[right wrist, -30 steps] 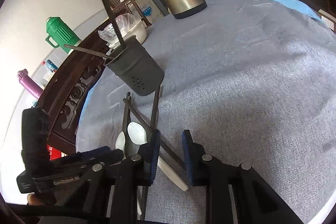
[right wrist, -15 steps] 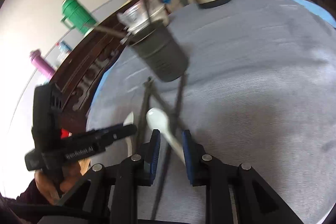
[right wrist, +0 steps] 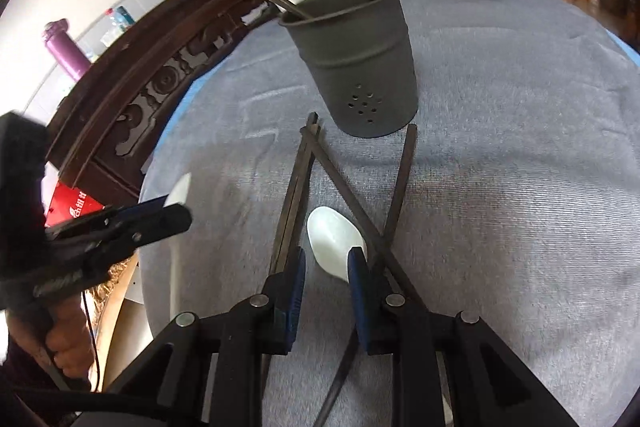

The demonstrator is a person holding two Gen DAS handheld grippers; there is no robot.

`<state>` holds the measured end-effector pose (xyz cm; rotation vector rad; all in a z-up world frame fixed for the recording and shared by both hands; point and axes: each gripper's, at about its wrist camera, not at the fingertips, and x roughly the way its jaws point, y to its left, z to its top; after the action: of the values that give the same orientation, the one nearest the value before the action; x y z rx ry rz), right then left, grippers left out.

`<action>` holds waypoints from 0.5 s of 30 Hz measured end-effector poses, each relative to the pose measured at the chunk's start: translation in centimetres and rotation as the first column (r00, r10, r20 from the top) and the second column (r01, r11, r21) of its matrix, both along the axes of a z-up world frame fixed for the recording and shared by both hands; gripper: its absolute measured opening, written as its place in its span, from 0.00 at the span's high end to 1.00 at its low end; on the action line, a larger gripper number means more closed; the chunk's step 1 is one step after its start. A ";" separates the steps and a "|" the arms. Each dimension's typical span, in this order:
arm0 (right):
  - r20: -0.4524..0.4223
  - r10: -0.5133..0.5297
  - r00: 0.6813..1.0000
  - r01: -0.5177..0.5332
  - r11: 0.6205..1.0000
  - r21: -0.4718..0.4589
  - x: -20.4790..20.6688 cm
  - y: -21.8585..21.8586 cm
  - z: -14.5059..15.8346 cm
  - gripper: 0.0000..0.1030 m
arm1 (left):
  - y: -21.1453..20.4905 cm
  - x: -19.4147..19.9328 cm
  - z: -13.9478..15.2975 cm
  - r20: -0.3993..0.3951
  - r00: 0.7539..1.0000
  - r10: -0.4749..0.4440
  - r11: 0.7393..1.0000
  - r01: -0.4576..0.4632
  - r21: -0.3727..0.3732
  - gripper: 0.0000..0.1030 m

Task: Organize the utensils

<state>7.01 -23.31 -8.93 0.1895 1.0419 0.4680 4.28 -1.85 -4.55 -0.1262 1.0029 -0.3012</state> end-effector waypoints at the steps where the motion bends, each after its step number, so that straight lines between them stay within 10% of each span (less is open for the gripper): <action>1: -0.012 -0.002 1.000 0.002 1.000 0.010 0.2 0.1 -0.2 0.76 | 0.1 0.0 0.1 0.004 1.000 0.001 1.000 -0.001 0.001 0.66; 7: -0.169 0.039 0.985 -0.011 0.987 0.162 -0.6 0.6 -1.5 0.76 | 0.9 0.1 0.4 0.018 1.000 0.013 1.000 -0.012 -0.011 0.66; 15: -0.120 -0.038 0.992 0.048 0.996 0.082 -1.3 -1.1 0.0 0.76 | 1.1 -0.2 0.6 0.033 0.999 0.009 1.000 -0.008 -0.018 0.66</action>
<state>5.73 -24.43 -8.91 0.3174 1.1327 0.4663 4.10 -0.75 -3.97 -0.1414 0.9666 -0.3039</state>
